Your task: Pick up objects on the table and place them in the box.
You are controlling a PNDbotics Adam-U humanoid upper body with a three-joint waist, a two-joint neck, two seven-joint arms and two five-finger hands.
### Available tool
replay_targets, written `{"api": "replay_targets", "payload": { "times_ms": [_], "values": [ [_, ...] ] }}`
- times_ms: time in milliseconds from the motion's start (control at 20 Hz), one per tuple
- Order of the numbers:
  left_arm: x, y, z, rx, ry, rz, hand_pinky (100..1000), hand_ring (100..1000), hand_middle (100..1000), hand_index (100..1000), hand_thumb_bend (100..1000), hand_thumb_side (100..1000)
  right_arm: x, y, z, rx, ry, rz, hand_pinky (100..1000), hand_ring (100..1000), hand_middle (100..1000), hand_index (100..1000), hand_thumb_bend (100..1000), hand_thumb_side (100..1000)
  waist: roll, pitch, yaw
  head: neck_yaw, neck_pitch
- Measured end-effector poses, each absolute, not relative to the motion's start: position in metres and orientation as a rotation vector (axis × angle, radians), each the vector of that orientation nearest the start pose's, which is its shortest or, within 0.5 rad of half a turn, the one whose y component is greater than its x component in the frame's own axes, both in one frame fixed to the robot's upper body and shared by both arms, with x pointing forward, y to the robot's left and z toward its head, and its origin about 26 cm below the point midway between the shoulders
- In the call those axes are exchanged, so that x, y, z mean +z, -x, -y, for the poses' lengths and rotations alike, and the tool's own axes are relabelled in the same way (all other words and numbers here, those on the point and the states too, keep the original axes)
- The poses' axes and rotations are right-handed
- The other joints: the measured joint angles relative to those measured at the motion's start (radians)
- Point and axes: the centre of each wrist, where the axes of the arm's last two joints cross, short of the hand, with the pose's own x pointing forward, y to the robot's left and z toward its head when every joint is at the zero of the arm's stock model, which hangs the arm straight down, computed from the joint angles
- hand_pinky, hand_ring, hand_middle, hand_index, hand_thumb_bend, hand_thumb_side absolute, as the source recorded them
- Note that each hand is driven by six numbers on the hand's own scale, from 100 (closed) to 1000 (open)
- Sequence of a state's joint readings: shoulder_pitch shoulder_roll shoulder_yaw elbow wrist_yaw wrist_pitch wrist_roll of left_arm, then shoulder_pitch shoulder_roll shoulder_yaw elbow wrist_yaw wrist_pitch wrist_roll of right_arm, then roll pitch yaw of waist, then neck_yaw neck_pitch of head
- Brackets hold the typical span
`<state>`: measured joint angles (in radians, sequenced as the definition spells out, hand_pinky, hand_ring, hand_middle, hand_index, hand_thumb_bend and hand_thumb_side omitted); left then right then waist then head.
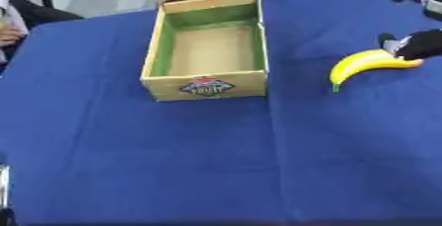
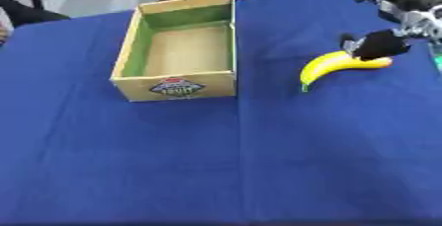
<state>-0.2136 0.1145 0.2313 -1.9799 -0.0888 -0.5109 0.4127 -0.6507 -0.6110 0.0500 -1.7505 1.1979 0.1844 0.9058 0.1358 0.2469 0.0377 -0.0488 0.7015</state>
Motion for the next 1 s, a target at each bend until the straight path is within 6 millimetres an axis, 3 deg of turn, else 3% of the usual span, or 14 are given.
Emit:
{"api": "replay_targets", "payload": {
  "times_ms": [350,550,750,1000],
  "values": [
    [0.164,-0.291,-0.295,-0.553,0.599,-3.416,372,685,716,756,100,886,0.288,-0.354,0.282,1.422,1.241,1.046,802,981,995,1000,275,530,-0.002,0.0,0.0,-0.015,-0.009],
    [0.164,-0.291,-0.295,-0.552,0.599,-3.417,372,685,716,756,100,885,0.286,-0.357,0.284,1.442,1.199,1.046,813,1000,964,1000,255,442,-0.005,0.0,0.0,-0.015,-0.009],
    [0.164,-0.291,-0.295,-0.551,0.599,-3.417,372,685,716,757,100,885,0.276,-0.366,0.292,1.45,1.134,1.003,814,1000,892,982,386,384,-0.008,0.0,0.003,-0.014,-0.009],
    [0.164,-0.291,-0.295,-0.55,0.598,-3.419,371,685,716,756,100,885,0.269,-0.372,0.306,1.441,1.073,0.957,826,1000,928,1000,399,334,-0.008,0.0,0.004,-0.013,-0.012]
  ]
}}
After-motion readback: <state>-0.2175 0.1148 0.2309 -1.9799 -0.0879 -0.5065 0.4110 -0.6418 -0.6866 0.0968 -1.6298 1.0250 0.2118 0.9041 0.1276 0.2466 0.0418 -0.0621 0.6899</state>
